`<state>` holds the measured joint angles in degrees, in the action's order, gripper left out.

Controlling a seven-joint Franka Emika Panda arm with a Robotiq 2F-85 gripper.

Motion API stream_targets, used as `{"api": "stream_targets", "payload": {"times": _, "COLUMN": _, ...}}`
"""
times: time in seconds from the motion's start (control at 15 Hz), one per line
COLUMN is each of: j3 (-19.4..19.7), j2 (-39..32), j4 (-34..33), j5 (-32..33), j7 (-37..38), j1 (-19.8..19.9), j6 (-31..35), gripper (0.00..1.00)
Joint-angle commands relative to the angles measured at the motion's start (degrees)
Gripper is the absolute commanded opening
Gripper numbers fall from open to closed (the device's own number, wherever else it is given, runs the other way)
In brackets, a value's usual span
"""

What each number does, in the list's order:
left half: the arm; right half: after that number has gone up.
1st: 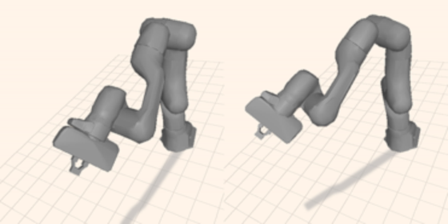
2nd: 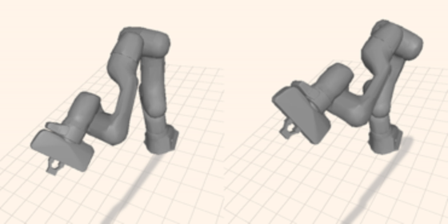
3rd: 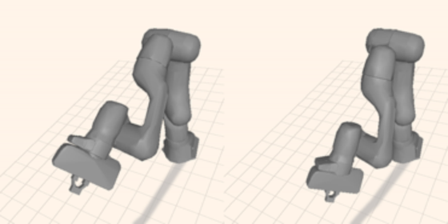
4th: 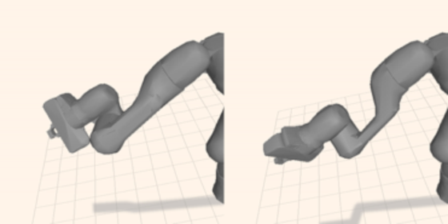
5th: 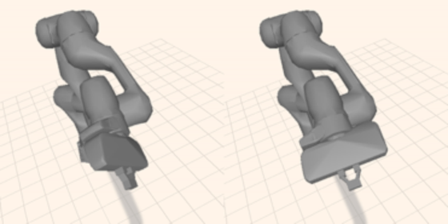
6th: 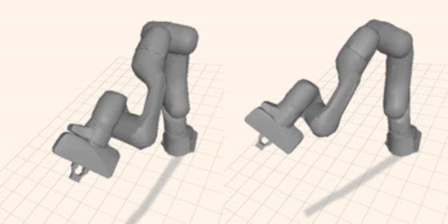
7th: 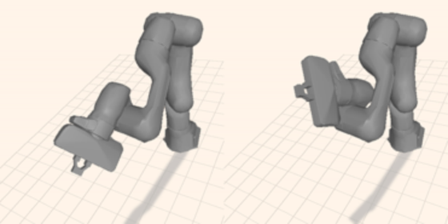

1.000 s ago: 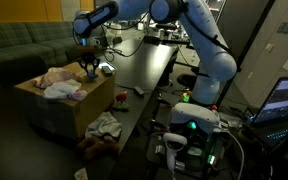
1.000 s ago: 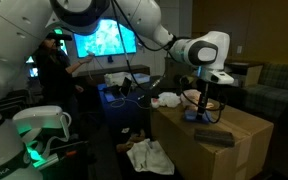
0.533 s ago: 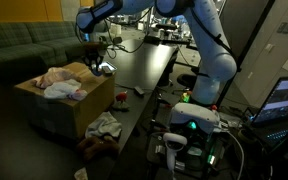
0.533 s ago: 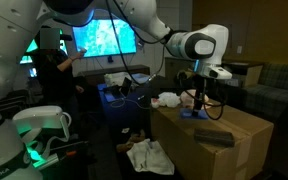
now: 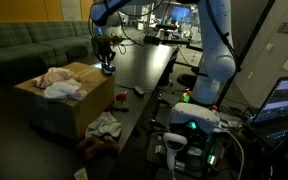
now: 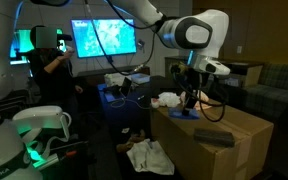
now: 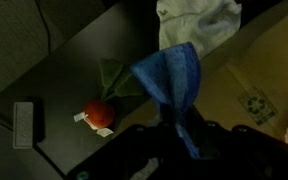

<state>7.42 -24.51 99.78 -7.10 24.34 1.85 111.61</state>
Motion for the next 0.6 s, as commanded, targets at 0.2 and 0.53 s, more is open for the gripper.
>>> {"api": "stream_targets", "payload": {"times": 0.2, "j3": 2.2, "j2": 10.0, "j4": 16.1, "j5": 1.1, "j7": -5.3, "j1": 3.6, "j6": 5.3, "gripper": 0.11}}
{"api": "stream_targets", "payload": {"times": 0.53, "j3": 4.4, "j2": 8.4, "j4": 21.7, "j5": 0.1, "j7": -7.7, "j1": 7.2, "j6": 13.9, "gripper": 0.11}}
